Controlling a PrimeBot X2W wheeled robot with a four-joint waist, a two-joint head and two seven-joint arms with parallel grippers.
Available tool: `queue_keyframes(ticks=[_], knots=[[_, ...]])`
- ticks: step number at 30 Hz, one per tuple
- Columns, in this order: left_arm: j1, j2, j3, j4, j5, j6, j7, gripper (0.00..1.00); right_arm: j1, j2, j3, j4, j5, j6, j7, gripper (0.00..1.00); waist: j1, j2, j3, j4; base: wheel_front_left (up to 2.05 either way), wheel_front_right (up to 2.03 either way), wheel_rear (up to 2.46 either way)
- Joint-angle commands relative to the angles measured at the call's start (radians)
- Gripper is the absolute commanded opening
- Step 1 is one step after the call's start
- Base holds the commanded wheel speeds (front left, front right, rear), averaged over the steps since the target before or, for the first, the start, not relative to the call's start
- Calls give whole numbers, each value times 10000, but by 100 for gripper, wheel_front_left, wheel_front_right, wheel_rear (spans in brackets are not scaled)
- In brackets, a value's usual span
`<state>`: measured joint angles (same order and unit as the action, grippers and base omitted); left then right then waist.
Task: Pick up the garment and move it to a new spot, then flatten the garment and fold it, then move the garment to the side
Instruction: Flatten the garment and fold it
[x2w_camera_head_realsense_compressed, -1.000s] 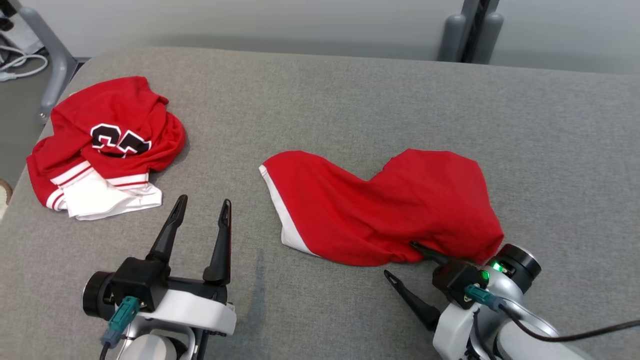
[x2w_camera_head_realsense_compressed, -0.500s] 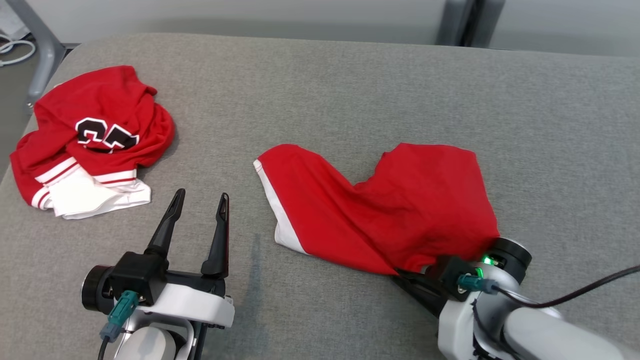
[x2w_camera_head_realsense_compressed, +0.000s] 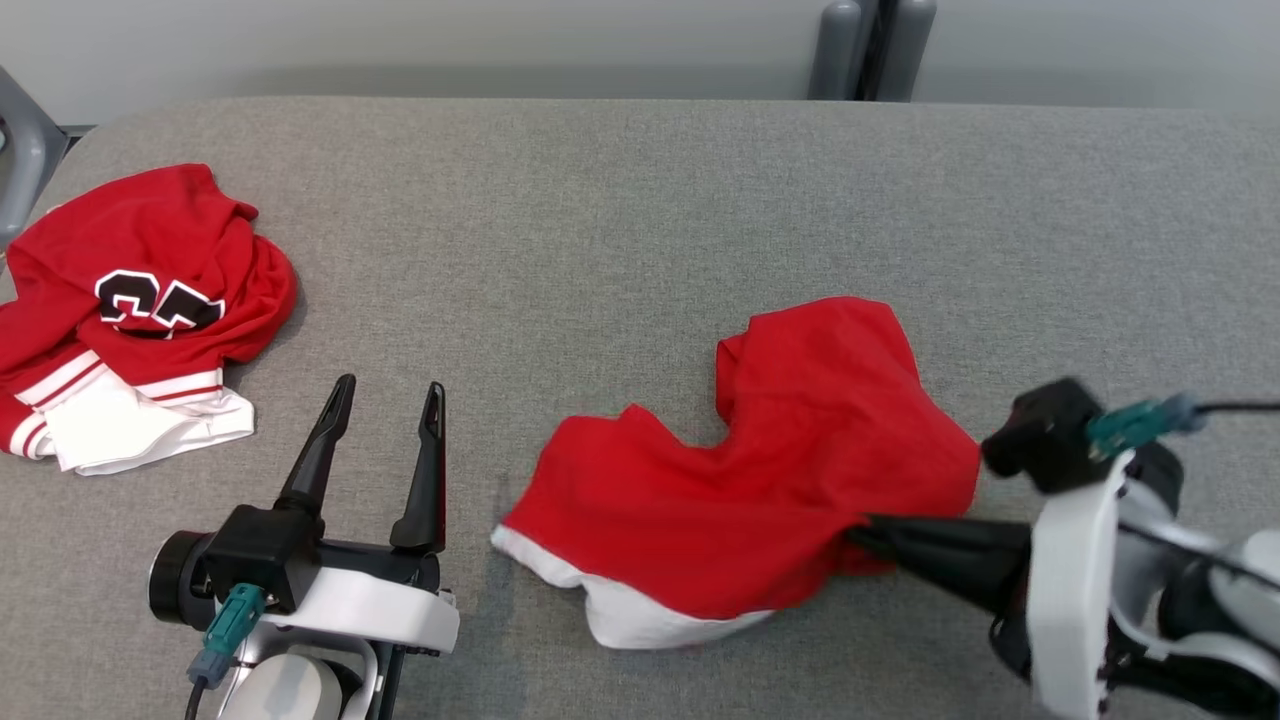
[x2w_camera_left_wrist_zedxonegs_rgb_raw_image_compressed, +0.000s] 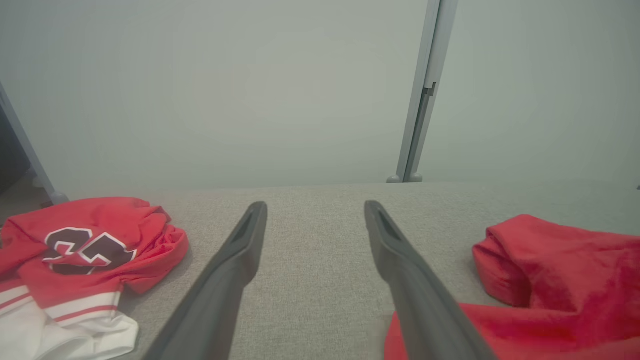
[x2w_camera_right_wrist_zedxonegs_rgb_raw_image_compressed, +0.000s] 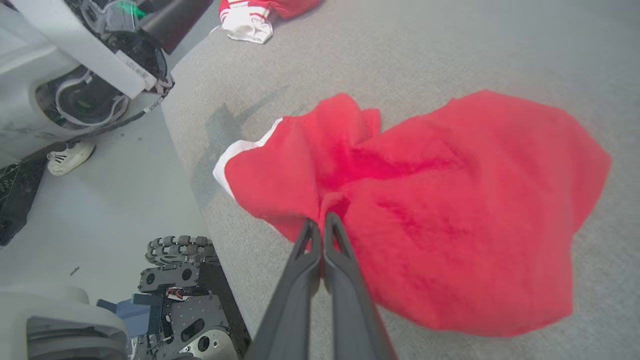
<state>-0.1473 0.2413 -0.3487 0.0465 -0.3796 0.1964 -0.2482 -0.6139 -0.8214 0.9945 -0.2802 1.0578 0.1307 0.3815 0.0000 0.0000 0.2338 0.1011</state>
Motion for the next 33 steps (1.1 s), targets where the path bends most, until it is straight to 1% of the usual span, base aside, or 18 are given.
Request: queue_keyframes(ticks=[1,3,6,8,10,14,16,19,22,23,24,25,28,29,33], knots=[[20,59,27,-49,6,64,-40,100,-182,-128,-380,-201,498,3,228,0,0,0,39,-3,0,0,0],[-59,56,-6,-90,22,61,-36,100,-274,-206,-839,-249,1192,1,542,0,0,0,110,26,0,0,0],[-269,8,-94,-103,51,2,-18,100,-678,-212,-1414,220,1692,3,940,0,0,0,270,156,0,0,0],[-389,-38,-174,-65,68,-71,-12,100,-1029,-116,-1629,819,1698,1,1174,0,0,0,391,305,0,0,0],[-540,-100,-253,-6,68,-115,-19,100,-1351,19,-1614,1447,1562,1,1431,0,0,0,533,478,0,0,0],[-799,-236,-348,141,26,-246,-52,100,-1950,383,-1300,2563,1334,1,1708,0,0,0,816,789,0,0,0],[-935,-302,-393,204,48,-292,-78,100,-2224,520,-1031,2955,1154,1,1576,0,0,0,955,912,0,0,0],[-1049,-424,-446,314,52,-361,-99,100,-2588,534,-426,3476,678,1,1150,0,0,0,1129,1041,0,0,0],[-1156,-508,-466,410,91,-400,-102,100,-2842,541,185,3951,359,1,367,0,0,0,1233,1094,0,0,0],[-1158,-509,-453,440,89,-412,-111,100,-2872,577,332,4104,350,1,-5,44,0,0,1243,1084,0,0,0],[-1161,-510,-439,466,87,-423,-119,100,-2910,617,417,4252,358,1,-387,58,0,0,1246,1067,0,0,0],[-1163,-503,-423,490,91,-437,-126,100,-2868,660,491,4399,482,1,-757,100,0,0,1237,1041,0,0,0],[-1120,-463,-367,555,102,-448,-132,100,-2576,708,638,4736,713,1,-1902,100,0,0,1150,916,0,0,0],[-1120,-463,-367,555,102,-448,-132,100,-2576,708,638,4736,713,1,-1902,100,0,0,1150,916,0,0,0],[-945,-387,-297,568,103,-397,-141,100,-1984,678,409,5068,1185,1,-3524,100,0,0,933,656,0,0,0]])
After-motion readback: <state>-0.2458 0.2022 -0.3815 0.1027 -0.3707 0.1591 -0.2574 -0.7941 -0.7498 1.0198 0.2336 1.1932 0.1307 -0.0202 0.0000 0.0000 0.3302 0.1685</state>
